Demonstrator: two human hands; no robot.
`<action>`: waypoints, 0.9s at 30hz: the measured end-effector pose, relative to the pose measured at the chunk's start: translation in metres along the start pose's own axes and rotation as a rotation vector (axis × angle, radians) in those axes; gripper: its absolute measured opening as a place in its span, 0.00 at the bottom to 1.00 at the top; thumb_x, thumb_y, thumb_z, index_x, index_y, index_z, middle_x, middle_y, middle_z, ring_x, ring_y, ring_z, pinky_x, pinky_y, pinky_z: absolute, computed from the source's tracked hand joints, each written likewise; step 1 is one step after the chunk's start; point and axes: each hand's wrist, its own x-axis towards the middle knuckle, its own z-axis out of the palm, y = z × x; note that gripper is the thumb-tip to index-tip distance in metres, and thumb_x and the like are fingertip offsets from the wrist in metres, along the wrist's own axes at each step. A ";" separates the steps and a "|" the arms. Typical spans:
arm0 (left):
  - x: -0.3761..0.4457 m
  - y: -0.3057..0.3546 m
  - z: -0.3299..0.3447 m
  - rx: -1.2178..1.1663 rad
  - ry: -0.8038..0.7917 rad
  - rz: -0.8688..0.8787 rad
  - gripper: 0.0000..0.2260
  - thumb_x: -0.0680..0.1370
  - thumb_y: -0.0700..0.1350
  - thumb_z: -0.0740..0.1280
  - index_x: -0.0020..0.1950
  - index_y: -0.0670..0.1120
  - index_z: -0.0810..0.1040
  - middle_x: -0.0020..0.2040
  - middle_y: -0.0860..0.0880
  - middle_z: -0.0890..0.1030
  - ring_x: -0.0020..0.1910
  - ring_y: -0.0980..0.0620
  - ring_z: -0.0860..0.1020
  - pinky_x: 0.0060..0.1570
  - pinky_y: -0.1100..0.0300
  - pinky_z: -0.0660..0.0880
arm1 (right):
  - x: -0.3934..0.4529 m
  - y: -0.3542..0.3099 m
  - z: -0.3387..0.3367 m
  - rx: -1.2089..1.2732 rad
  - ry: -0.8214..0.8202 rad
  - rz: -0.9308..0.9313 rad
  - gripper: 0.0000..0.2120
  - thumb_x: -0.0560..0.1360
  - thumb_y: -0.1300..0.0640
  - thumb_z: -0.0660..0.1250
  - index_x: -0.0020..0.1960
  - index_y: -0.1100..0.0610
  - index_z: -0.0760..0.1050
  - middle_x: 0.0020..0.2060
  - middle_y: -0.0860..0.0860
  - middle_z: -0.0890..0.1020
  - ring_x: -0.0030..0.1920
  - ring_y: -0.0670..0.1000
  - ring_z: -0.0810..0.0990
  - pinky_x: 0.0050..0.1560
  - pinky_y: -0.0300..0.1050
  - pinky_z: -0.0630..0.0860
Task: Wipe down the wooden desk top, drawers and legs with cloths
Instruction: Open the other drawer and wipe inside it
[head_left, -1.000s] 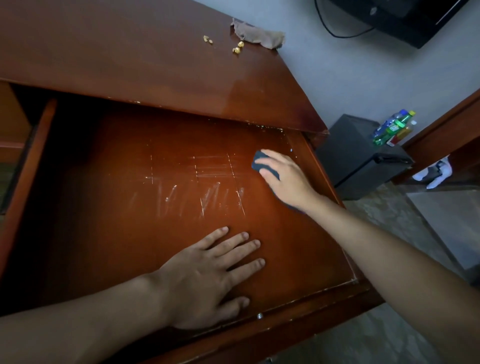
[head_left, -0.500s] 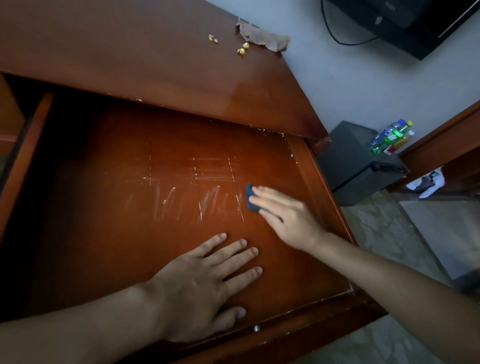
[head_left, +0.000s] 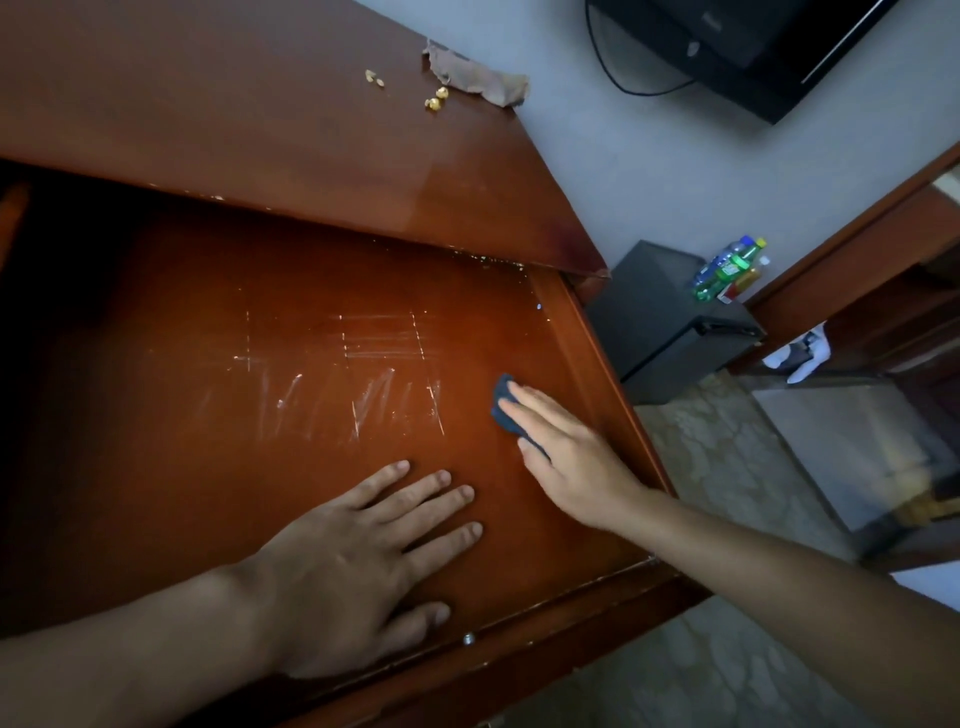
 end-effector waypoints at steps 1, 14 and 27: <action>-0.002 -0.002 0.004 0.037 0.057 0.012 0.30 0.85 0.67 0.46 0.85 0.57 0.50 0.85 0.50 0.47 0.83 0.51 0.43 0.77 0.49 0.37 | -0.008 0.002 0.002 -0.023 0.011 0.093 0.25 0.86 0.57 0.58 0.82 0.57 0.59 0.81 0.49 0.58 0.81 0.45 0.52 0.81 0.44 0.51; 0.003 -0.009 0.026 0.215 0.287 0.059 0.29 0.84 0.66 0.52 0.79 0.53 0.71 0.78 0.47 0.70 0.78 0.47 0.67 0.71 0.44 0.58 | 0.189 -0.004 -0.011 0.107 0.364 0.547 0.16 0.81 0.61 0.62 0.65 0.65 0.79 0.66 0.61 0.78 0.67 0.62 0.75 0.69 0.50 0.71; 0.006 -0.009 0.031 0.238 0.366 0.068 0.29 0.84 0.66 0.52 0.78 0.52 0.72 0.78 0.46 0.70 0.77 0.46 0.69 0.71 0.44 0.59 | 0.008 -0.001 -0.010 -0.268 -0.066 0.666 0.29 0.83 0.39 0.49 0.82 0.44 0.52 0.62 0.53 0.61 0.52 0.57 0.73 0.52 0.51 0.73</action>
